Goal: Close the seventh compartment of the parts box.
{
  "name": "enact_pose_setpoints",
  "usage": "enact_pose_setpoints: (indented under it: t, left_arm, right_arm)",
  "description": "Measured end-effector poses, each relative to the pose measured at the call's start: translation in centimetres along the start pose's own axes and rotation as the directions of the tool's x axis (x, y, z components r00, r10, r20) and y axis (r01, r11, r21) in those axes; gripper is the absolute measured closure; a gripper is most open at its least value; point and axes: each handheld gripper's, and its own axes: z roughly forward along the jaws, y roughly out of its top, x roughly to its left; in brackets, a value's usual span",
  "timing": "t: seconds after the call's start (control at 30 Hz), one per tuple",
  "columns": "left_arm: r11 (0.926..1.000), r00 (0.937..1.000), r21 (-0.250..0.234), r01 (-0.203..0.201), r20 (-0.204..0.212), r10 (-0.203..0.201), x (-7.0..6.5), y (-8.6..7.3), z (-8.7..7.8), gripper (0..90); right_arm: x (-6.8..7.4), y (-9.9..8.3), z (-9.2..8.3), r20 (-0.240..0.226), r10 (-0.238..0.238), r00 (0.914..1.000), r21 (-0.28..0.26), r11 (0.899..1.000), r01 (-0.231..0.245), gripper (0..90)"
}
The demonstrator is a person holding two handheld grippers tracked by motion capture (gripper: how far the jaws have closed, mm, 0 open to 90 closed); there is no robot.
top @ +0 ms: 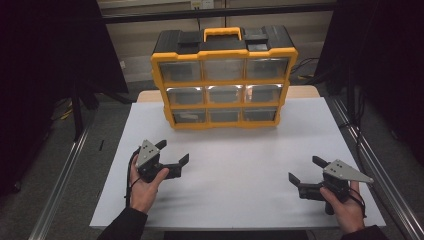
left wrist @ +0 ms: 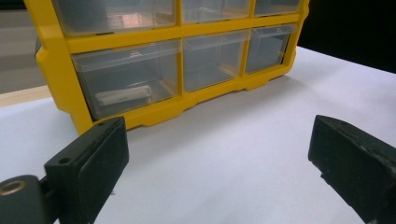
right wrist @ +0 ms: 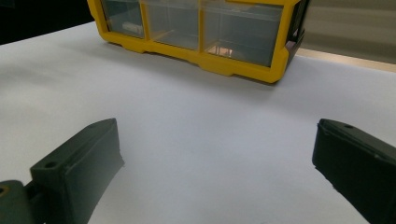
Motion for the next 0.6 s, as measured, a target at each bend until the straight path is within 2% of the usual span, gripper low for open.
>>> enact_pose_setpoints:
  t: [0.1, 0.33, 0.43, 0.6]
  left_arm:
    - [0.9995, 0.9995, -0.018, 0.025, -0.017, -0.025, 0.0, -0.2, -0.5, 5.1]
    - [0.9996, 0.9996, -0.015, 0.022, -0.017, -0.023, 0.1, -0.6, -1.8, 4.9]
    - [0.999, 0.9991, -0.022, 0.04, -0.012, -0.04, 0.2, -1.0, -2.4, 4.6]
    - [0.9989, 0.9991, -0.024, 0.041, -0.01, -0.041, 0.4, -1.2, -3.3, 4.1]
  right_arm:
    - [0.0, 0.0, 0.0, 0.0, 0.0, 1.0, 0.0, 1.0, 0.0, 1.1]
    - [0.0, 0.0, 0.0, 0.003, -0.002, 1.0, -0.003, 1.0, 0.002, 1.1]
    - [0.0, 0.0, 0.1, 0.002, -0.001, 1.0, 0.0, 1.0, 0.001, 1.1]
    - [-0.1, 0.0, 0.1, 0.001, -0.001, 1.0, 0.0, 1.0, 0.001, 1.0]
